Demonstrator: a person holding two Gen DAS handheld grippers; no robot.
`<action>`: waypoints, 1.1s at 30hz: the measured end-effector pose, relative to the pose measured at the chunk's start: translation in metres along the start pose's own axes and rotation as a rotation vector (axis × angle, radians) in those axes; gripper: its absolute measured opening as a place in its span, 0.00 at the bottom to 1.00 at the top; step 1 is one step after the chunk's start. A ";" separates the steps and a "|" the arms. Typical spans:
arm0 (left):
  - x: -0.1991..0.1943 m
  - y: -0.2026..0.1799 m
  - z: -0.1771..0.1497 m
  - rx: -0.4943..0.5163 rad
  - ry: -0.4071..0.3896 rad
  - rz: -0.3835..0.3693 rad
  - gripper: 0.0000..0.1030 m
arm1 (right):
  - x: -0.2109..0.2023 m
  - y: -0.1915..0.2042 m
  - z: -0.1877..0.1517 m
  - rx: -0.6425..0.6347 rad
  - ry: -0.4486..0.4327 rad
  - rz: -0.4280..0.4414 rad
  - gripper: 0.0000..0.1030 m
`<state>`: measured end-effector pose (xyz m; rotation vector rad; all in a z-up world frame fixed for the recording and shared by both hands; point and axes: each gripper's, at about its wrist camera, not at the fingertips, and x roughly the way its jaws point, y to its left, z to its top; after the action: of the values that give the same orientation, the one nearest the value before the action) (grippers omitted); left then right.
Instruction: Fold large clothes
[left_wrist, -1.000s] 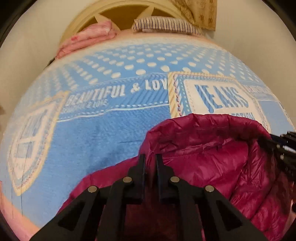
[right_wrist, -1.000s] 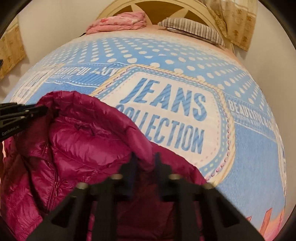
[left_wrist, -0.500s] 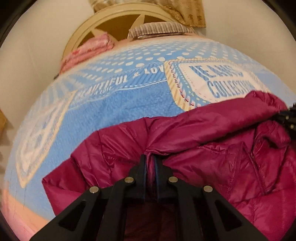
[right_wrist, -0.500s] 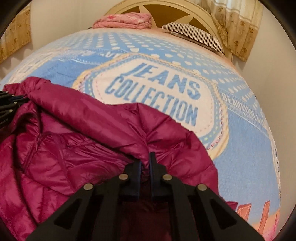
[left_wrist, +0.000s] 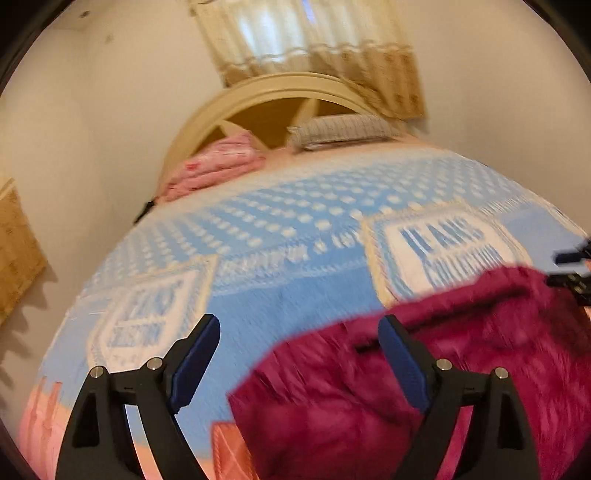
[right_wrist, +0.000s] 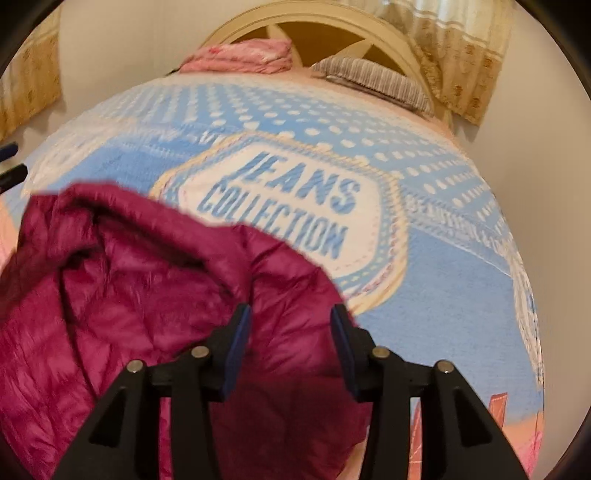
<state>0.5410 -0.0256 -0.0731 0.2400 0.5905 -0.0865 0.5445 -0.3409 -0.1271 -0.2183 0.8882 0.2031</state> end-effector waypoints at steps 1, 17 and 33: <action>0.009 -0.001 0.007 -0.016 0.012 0.022 0.85 | -0.001 -0.004 0.009 0.058 -0.015 0.013 0.45; 0.114 -0.052 -0.042 -0.068 0.257 0.051 0.86 | 0.078 0.070 0.033 0.218 0.050 0.130 0.61; 0.123 -0.062 -0.051 -0.047 0.266 0.084 0.90 | 0.087 0.078 0.016 0.153 -0.023 0.054 0.62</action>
<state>0.6062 -0.0748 -0.1950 0.2322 0.8451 0.0408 0.5888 -0.2544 -0.1935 -0.0497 0.8827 0.1863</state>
